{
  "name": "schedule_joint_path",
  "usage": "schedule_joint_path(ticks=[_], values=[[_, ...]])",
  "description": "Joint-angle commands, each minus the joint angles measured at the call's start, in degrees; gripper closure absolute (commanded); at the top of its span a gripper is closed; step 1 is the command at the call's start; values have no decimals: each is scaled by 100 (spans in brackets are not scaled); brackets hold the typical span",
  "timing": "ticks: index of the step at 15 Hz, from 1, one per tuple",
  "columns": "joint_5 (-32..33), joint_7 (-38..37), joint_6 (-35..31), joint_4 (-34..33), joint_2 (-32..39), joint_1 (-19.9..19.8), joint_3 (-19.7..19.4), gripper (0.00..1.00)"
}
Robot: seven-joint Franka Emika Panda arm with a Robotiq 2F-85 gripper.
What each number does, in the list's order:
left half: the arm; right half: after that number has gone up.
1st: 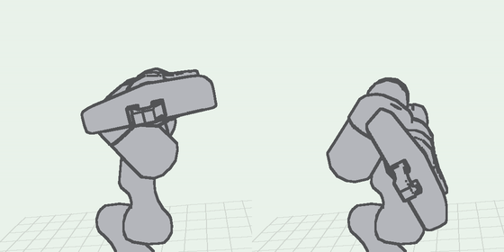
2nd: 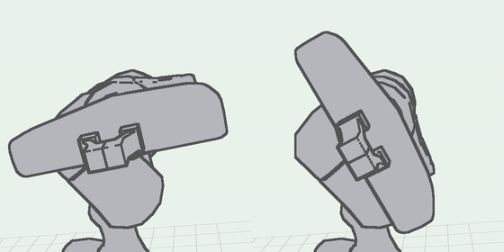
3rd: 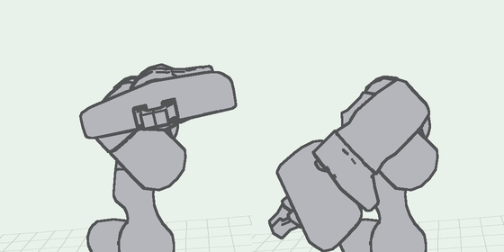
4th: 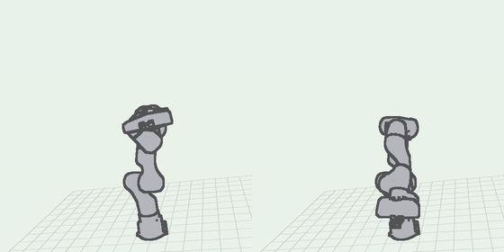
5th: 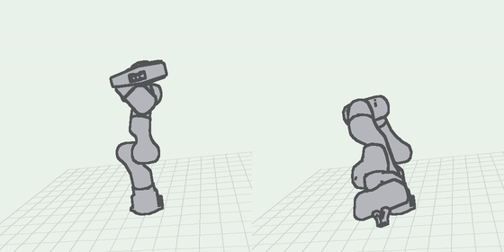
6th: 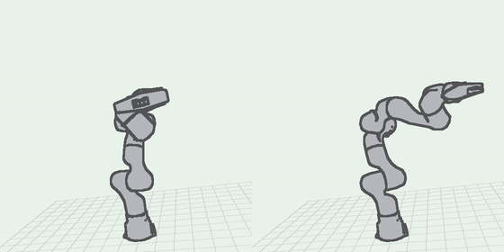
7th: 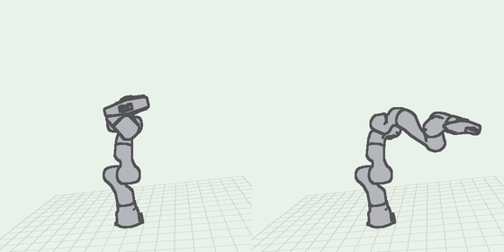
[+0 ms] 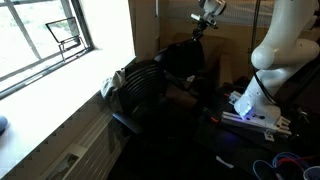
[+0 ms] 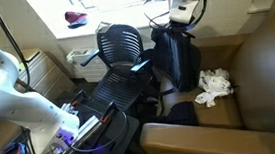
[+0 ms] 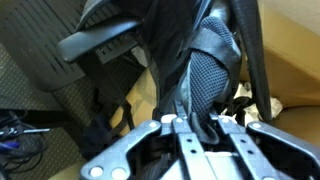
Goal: Unhang the dark blue clothing from the backrest of the black chair and place it on the right side of the sofa, remove the grey clothing from the sofa and hang it on the backrest of the black chair, remove the black backpack from the black chair and put it on the sofa
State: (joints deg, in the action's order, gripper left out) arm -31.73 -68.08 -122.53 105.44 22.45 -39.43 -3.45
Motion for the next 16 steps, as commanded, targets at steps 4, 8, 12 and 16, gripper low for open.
schedule_joint_path(ticks=[4, 8, 12, 16], values=[[2144, -162, 720, -275, -371, 1131, -1521, 94], [2884, 268, 1252, -483, -331, 1448, -1735, 94], [3534, 666, 1141, 178, -1031, 1906, -1703, 94], [4448, 820, 1776, 792, -2040, 2403, -1571, 94]])
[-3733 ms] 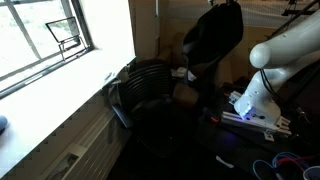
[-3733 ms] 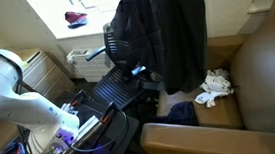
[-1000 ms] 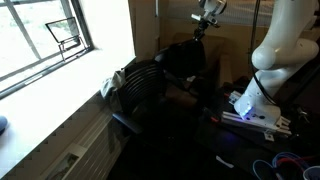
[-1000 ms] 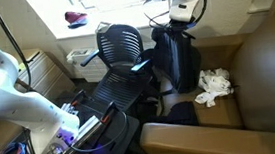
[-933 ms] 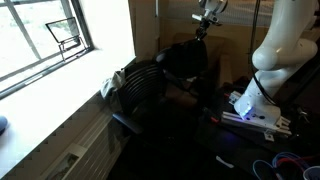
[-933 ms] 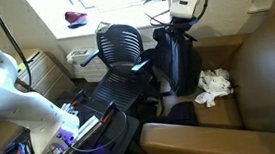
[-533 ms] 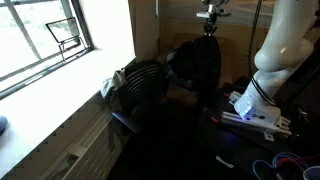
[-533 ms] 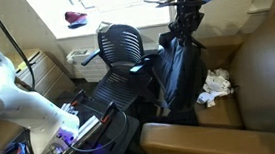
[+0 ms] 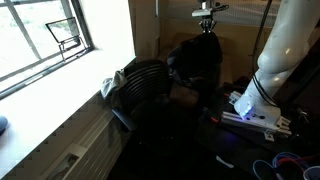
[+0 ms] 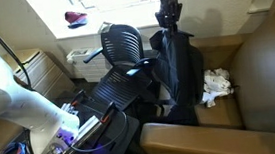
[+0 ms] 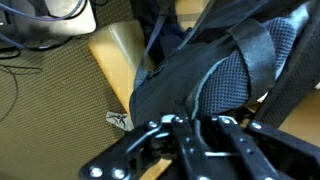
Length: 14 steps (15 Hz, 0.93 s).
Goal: Unhang the dark blue clothing from the backrest of the black chair and place it on the right side of the sofa, remove the grey clothing from the sofa and hang it on the backrest of the black chair, remove the black backpack from the black chair and put it on the sofa
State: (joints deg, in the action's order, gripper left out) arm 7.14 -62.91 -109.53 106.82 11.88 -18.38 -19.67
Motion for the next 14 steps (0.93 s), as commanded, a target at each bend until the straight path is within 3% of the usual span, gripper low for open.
schedule_joint_path(ticks=[1, 3, 6, 14], values=[[805, 356, 704, 744, -1246, 386, 106, 94], [1233, 563, 1088, 896, -1720, 485, 263, 94], [1894, 919, 1023, 1027, -2166, 475, 486, 94], [1792, 835, 966, 741, -1897, 267, 446, 94]])
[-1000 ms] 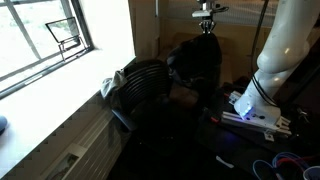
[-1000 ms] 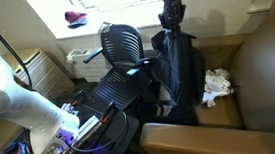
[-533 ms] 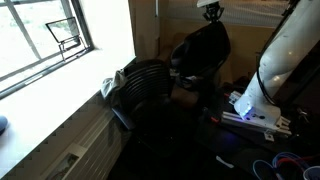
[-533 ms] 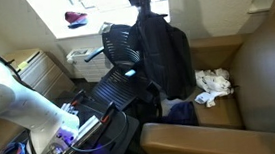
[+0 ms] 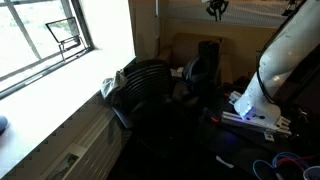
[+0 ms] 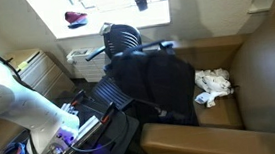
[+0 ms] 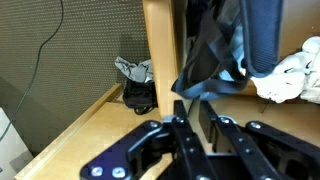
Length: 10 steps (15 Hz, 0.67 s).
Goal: Unhang the dark blue clothing from the backrest of the black chair and place it on the right side of the sofa, remove the grey clothing from the sofa and hang it on the backrest of the black chair, remove the black backpack from the black chair and put it on the sofa
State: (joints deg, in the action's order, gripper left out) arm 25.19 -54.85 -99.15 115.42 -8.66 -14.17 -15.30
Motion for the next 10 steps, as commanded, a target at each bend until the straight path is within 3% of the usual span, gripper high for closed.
schedule_joint_path(ticks=[1, 3, 4, 5, 9, 10], values=[[-28, -25, -76, -154, 215, -175, -5, 94], [37, -453, -127, -179, 282, -225, 7, 94], [59, -723, -140, -188, 311, -242, 16, 82], [-11, -403, -21, -99, 147, -196, 28, 79], [-9, -704, -45, -135, 241, -201, 18, 82], [-173, -503, 125, -204, 325, -187, 5, 57]])
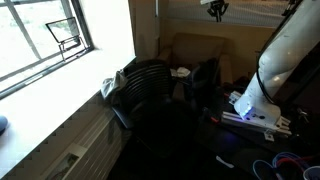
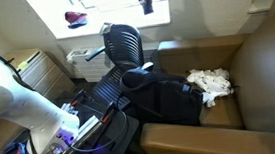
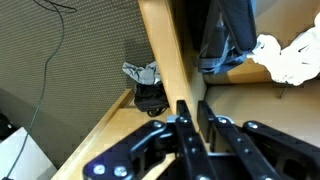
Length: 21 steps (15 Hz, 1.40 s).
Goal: Unhang the dark blue clothing from the backrest of the black chair and place it on the right side of the sofa, remove the grey clothing from the sofa and hang it on the backrest of the black chair, remove the black backpack from the black chair and put it on the sofa
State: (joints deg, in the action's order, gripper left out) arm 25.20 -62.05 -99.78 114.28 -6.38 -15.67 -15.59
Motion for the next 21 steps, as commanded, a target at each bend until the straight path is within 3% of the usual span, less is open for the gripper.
schedule_joint_path(ticks=[1, 5, 9, 12, 17, 21], values=[[-396, 362, 396, -142, 219, -16, 30, 55], [-1112, 311, 1034, -173, 733, 23, 45, 27], [-1527, -65, 1169, -136, 1171, 71, 34, 2], [-1263, -252, 772, -32, 1182, 112, -4, 0], [-1315, -342, 825, -157, 1206, 80, -81, 0], [-1020, -1083, -84, 617, 1016, 460, 226, 0]])
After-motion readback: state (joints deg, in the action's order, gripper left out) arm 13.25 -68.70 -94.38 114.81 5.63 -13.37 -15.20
